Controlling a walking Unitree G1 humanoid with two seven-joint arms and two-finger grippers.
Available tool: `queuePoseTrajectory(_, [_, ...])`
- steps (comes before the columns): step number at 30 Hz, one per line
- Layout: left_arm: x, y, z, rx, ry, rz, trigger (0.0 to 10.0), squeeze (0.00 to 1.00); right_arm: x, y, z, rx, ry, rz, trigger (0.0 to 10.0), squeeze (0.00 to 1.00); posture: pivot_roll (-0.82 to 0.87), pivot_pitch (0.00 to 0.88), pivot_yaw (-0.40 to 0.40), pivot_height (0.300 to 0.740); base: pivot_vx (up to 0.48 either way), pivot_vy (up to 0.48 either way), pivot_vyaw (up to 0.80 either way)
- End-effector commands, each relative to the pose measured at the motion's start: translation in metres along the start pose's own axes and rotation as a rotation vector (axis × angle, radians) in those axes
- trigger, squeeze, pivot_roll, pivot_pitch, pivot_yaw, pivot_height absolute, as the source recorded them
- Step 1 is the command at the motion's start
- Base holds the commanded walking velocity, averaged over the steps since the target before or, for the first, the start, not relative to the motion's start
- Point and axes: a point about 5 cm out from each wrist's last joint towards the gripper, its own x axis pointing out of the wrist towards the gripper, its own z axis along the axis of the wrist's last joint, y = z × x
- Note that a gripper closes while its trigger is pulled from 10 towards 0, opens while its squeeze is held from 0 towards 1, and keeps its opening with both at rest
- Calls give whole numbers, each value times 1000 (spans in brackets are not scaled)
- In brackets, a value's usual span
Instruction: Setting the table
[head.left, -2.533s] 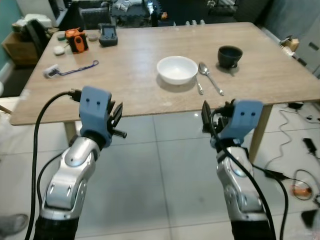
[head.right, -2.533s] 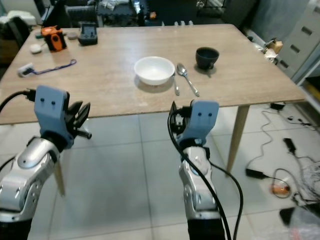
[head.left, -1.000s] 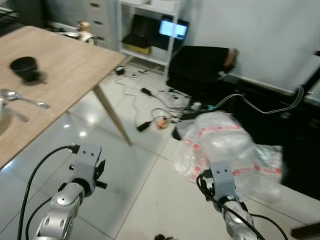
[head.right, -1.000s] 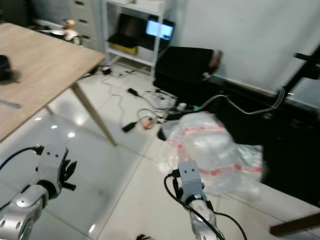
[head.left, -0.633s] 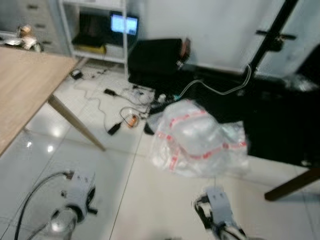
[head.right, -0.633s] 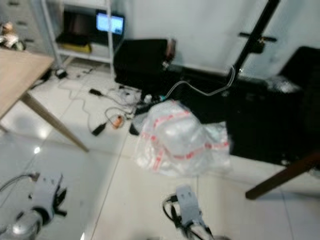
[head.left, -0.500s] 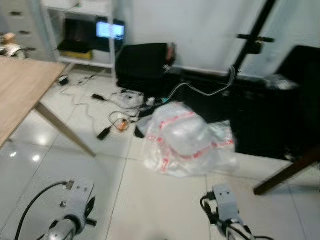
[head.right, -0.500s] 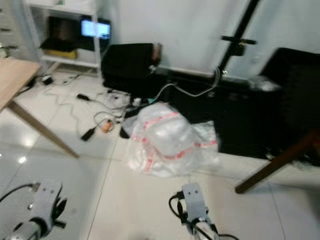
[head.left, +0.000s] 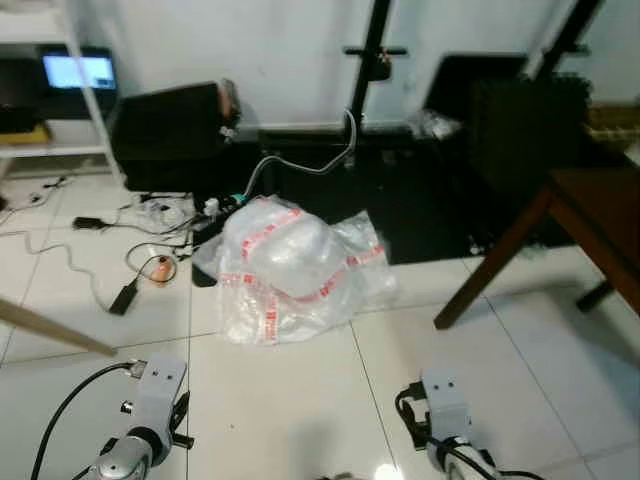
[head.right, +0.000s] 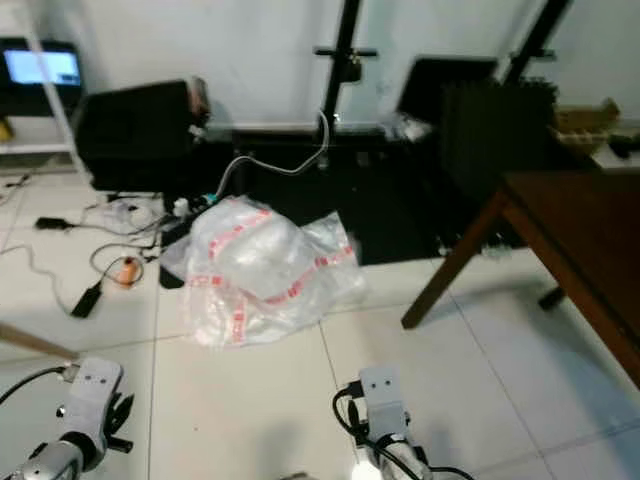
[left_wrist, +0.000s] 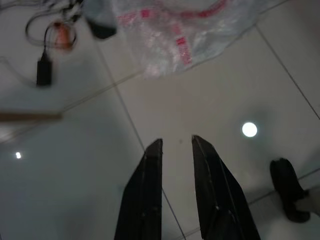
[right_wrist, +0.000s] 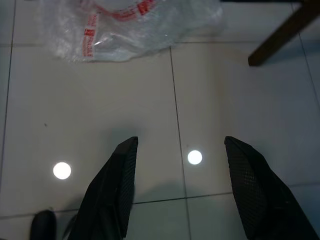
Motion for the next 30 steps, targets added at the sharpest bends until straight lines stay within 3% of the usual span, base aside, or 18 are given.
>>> queuePoseTrajectory(1, [1,-5,0,3,-7,-16,10000,0,-4,-8,-7,0,20,-22,10000,0,-32,73,40,740,0,0,-800])
queuePoseTrajectory(30, [8,-3,10,17,-46,-18,10000,0,0,-11,-6,-7,4,-33,10000,0,-35,51,45,740,0,0,-800])
